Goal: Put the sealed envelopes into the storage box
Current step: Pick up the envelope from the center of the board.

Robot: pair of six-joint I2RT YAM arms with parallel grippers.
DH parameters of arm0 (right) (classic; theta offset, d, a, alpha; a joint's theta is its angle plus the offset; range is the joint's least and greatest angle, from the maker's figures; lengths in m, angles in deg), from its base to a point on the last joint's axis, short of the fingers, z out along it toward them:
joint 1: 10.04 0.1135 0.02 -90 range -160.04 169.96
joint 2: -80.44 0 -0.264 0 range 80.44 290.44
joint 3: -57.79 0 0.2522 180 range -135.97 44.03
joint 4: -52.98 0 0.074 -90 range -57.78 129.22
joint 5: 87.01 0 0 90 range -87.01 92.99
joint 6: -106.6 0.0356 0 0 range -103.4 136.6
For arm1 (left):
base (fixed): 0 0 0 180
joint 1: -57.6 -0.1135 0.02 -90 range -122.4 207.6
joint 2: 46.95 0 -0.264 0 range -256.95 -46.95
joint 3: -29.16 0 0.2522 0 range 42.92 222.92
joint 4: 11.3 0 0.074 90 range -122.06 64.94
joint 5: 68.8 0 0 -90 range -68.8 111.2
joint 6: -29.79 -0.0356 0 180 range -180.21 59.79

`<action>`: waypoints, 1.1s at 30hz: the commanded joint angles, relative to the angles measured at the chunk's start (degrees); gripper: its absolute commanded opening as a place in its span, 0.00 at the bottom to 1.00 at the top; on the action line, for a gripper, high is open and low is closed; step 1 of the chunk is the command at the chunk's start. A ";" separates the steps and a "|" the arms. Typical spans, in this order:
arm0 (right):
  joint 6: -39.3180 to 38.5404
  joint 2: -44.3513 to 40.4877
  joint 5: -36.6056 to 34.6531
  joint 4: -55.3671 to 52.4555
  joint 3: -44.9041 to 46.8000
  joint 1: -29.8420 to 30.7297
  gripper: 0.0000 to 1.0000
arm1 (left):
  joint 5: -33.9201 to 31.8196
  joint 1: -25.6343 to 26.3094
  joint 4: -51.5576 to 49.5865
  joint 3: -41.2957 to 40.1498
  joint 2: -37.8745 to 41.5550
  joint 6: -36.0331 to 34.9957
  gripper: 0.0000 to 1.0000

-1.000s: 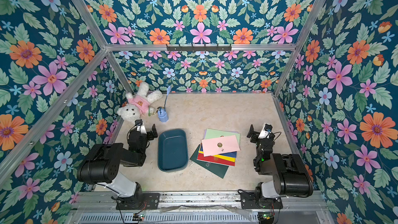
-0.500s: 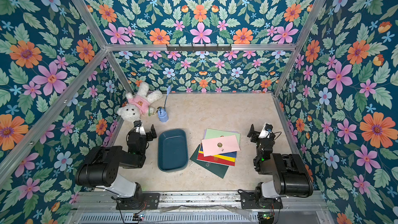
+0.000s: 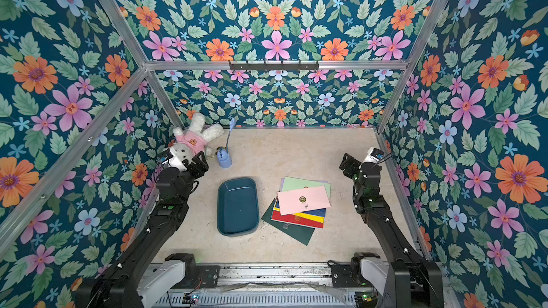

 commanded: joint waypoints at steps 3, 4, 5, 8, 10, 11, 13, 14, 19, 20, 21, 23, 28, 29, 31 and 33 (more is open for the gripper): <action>0.82 2.38 10.84 -15.42 -1.25 4.27 0.83 | 19.23 12.46 -15.74 4.21 -5.61 6.15 0.71; 0.49 3.51 11.58 -15.72 -1.33 4.51 0.81 | 17.75 16.78 -16.07 5.24 -6.91 6.04 0.71; 0.43 4.92 12.27 -16.12 -1.38 4.58 0.79 | 15.69 21.57 -16.21 6.67 -8.83 6.04 0.71; 0.48 8.75 13.99 -16.59 -2.22 4.83 0.76 | 10.79 31.54 -18.79 13.64 -17.31 5.60 0.67; 0.11 11.00 14.92 -16.97 -3.05 4.92 0.72 | 8.18 35.66 -20.84 18.63 -23.79 5.37 0.65; 0.06 12.03 15.11 -17.34 -3.62 5.18 0.72 | 7.56 37.37 -21.74 21.39 -27.23 5.31 0.65; -0.42 13.40 15.31 -17.52 -4.32 5.32 0.72 | 6.49 39.64 -24.37 26.51 -33.95 5.17 0.61; -0.53 14.05 15.24 -17.27 -4.55 5.28 0.72 | 5.35 40.60 -25.66 28.69 -36.84 5.50 0.61; -1.27 18.11 15.99 -17.48 -5.85 5.63 0.70 | 4.64 41.40 -26.18 32.72 -45.30 7.98 0.60; -1.52 18.89 16.14 -17.78 -6.26 5.77 0.70 | 3.86 41.57 -26.70 32.93 -45.97 8.10 0.60; -1.84 19.54 16.04 -18.00 -6.59 5.94 0.70 | 2.86 41.67 -27.28 33.04 -46.33 8.23 0.60; -1.93 20.36 15.79 -17.98 -6.67 6.11 0.69 | 2.04 41.77 -28.00 32.86 -46.70 8.35 0.61; -1.75 21.58 16.83 -16.87 -6.20 6.58 0.67 | 2.01 42.03 -27.96 30.95 -46.89 9.30 0.61; -1.71 21.77 16.97 -16.73 -6.10 6.69 0.67 | 2.04 42.12 -27.63 30.43 -46.81 9.47 0.61; -1.75 22.19 16.73 -16.82 -5.92 6.94 0.66 | 1.83 42.10 -27.58 29.92 -46.97 9.72 0.61; -1.68 22.55 17.15 -16.61 -5.79 7.03 0.65 | 1.74 42.10 -27.68 29.52 -47.15 9.73 0.60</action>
